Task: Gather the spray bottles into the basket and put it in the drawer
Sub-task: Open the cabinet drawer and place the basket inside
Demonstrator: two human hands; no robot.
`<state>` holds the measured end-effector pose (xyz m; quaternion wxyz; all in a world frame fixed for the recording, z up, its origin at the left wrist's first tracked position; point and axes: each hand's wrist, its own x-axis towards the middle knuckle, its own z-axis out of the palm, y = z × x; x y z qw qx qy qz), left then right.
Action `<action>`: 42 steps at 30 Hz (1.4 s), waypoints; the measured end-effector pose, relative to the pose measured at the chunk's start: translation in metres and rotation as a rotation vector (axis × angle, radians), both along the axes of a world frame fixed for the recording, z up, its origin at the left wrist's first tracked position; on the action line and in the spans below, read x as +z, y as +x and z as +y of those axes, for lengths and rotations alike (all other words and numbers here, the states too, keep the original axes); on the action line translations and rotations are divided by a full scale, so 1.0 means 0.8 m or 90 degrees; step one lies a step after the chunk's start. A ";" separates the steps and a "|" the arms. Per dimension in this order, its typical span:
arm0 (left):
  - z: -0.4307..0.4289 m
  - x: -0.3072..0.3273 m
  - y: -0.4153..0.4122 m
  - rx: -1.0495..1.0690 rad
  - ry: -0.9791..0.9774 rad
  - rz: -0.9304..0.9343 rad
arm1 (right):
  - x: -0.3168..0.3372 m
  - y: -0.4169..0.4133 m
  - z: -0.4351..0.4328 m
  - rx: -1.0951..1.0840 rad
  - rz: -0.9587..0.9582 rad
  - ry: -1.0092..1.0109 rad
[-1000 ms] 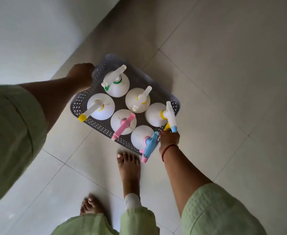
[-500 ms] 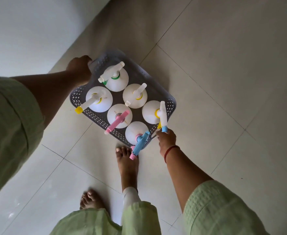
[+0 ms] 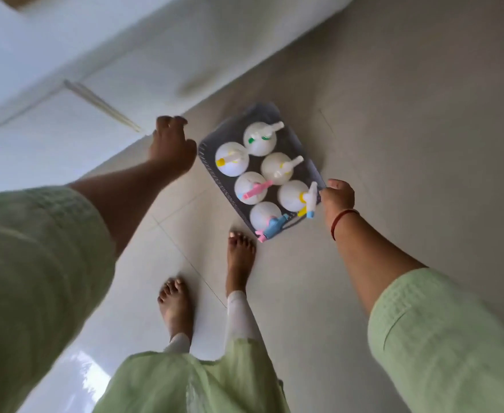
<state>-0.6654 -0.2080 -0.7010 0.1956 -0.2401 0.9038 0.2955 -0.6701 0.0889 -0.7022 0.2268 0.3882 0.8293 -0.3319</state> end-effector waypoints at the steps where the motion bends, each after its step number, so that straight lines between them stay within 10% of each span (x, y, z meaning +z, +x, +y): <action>1: -0.009 0.005 0.013 0.008 0.007 -0.004 | 0.008 -0.009 -0.018 -0.001 0.015 -0.014; 28: -0.236 0.062 0.372 0.686 0.080 -0.013 | 0.044 0.117 -0.476 0.467 0.032 -0.102; 42: -0.359 0.082 0.461 0.668 -0.003 0.055 | 0.055 0.161 -0.519 0.616 0.031 -0.276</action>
